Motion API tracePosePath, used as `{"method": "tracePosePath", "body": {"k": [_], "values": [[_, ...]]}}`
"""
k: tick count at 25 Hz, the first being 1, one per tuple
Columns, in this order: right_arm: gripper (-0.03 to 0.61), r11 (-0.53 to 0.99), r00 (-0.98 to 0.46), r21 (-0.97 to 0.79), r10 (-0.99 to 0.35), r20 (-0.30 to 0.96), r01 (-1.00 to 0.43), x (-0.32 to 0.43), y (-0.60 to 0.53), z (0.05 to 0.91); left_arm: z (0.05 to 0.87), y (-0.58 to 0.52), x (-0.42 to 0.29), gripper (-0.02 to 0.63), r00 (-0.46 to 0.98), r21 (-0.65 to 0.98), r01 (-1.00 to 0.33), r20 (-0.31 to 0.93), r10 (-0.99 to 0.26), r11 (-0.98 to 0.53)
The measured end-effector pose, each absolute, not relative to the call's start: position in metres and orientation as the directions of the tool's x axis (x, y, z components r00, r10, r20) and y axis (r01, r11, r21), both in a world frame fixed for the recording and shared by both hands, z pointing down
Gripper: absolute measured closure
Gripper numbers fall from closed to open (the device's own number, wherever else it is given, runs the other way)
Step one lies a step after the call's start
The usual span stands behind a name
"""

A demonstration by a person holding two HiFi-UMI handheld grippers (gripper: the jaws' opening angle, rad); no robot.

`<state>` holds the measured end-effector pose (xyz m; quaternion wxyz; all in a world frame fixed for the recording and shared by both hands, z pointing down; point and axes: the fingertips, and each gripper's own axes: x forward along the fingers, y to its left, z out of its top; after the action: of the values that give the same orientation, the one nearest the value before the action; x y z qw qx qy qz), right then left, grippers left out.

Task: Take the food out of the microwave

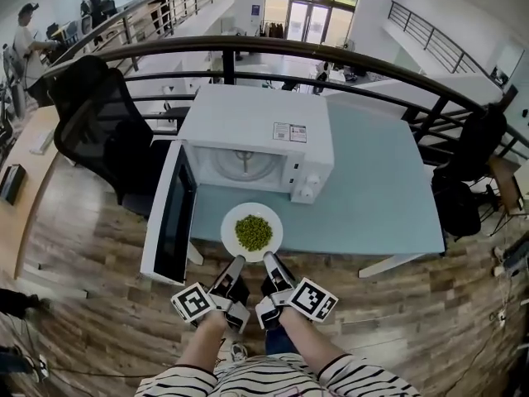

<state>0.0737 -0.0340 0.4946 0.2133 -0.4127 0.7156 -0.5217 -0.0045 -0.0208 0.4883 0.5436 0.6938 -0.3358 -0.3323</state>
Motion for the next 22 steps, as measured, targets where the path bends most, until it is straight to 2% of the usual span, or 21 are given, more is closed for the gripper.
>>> {"method": "tracePosePath", "body": {"k": [22], "values": [[0.525,0.104,-0.507,-0.922,-0.855,0.109,-0.373,0.063,0.067,0.485,0.478,0.072,-0.015,0.578,0.645,0.969,-0.089,-0.122,-0.755,-0.233]]}}
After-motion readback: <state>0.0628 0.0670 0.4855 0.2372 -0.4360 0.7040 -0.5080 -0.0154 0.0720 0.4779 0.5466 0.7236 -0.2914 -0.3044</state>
